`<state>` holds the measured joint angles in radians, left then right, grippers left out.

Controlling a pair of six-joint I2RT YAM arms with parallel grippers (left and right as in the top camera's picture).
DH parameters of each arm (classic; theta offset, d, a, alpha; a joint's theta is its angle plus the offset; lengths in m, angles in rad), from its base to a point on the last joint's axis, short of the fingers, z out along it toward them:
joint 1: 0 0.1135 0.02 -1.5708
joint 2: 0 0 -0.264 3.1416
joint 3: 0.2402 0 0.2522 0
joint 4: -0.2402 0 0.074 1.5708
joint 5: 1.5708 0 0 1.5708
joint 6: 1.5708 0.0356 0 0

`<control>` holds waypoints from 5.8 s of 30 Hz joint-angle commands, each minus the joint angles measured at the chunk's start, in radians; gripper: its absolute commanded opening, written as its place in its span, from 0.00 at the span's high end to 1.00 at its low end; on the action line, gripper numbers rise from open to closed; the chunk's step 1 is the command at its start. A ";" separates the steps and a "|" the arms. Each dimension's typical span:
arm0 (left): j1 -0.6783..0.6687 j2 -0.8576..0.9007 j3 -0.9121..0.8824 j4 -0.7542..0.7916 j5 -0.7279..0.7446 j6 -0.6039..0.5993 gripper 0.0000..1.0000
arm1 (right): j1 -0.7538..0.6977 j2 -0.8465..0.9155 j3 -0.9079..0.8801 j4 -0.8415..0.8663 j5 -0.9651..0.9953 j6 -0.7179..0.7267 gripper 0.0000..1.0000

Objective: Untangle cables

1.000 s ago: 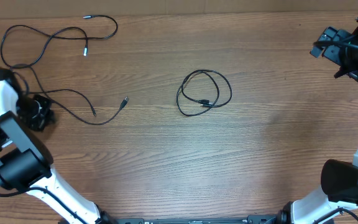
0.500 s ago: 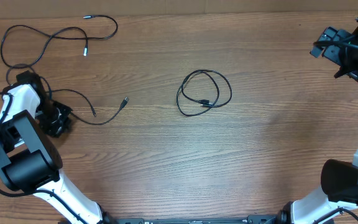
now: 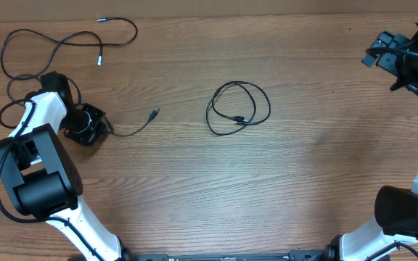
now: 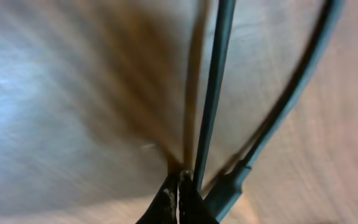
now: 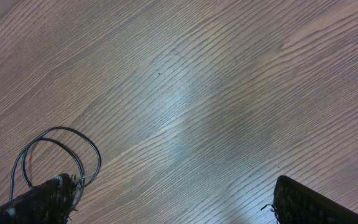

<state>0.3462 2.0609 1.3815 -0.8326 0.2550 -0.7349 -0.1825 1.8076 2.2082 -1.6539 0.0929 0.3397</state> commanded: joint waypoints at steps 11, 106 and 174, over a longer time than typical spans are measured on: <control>-0.004 0.045 -0.030 0.329 0.169 -0.133 0.96 | -0.003 -0.010 -0.006 0.002 0.007 0.000 0.00; 0.281 0.294 0.370 0.310 -0.341 0.616 0.96 | -0.003 -0.010 -0.006 0.002 0.007 0.000 0.00; 0.031 0.232 0.403 -0.391 -0.086 0.297 0.96 | -0.003 -0.010 -0.006 0.002 0.007 0.000 0.00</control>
<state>0.4026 2.2795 1.7828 -1.2263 0.1547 -0.4202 -0.1825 1.8076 2.2082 -1.6539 0.0937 0.3397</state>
